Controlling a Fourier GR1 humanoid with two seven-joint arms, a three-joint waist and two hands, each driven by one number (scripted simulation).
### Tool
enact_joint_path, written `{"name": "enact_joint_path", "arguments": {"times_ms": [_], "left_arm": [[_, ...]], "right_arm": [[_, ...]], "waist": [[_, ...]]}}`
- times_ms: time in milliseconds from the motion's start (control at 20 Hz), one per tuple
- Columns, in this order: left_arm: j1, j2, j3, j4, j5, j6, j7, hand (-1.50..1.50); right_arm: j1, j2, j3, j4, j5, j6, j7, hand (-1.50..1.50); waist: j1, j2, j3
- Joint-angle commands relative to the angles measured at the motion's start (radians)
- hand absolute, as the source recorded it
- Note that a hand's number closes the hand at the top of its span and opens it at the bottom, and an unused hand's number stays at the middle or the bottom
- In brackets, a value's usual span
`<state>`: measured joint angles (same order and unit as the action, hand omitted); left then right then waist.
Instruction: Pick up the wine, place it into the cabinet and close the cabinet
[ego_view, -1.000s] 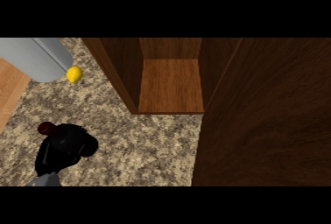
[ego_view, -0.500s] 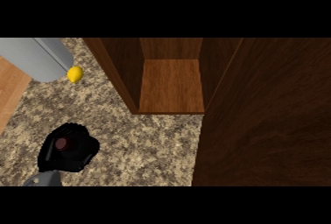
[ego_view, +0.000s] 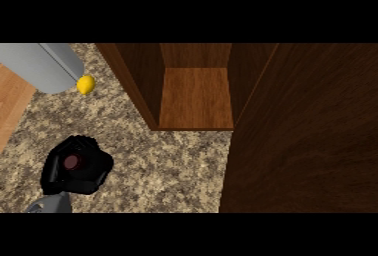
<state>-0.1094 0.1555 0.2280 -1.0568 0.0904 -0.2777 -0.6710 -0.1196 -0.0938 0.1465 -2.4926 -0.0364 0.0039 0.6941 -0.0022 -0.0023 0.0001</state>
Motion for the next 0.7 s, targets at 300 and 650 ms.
{"name": "enact_joint_path", "arguments": {"times_ms": [300, 650], "left_arm": [[0.099, -0.059, -0.072, -0.439, 0.119, -0.021, 0.259, 1.50], [0.108, -0.114, -0.168, -0.699, 0.123, 0.083, 0.512, 1.50]], "right_arm": [[0.046, 0.020, 0.000, -0.070, -0.013, -0.005, -0.007, -1.50], [0.029, -0.005, -0.013, -0.100, -0.054, 0.008, 0.050, -1.50]], "waist": [[0.008, -0.002, 0.001], [0.004, -0.002, 0.001]]}}
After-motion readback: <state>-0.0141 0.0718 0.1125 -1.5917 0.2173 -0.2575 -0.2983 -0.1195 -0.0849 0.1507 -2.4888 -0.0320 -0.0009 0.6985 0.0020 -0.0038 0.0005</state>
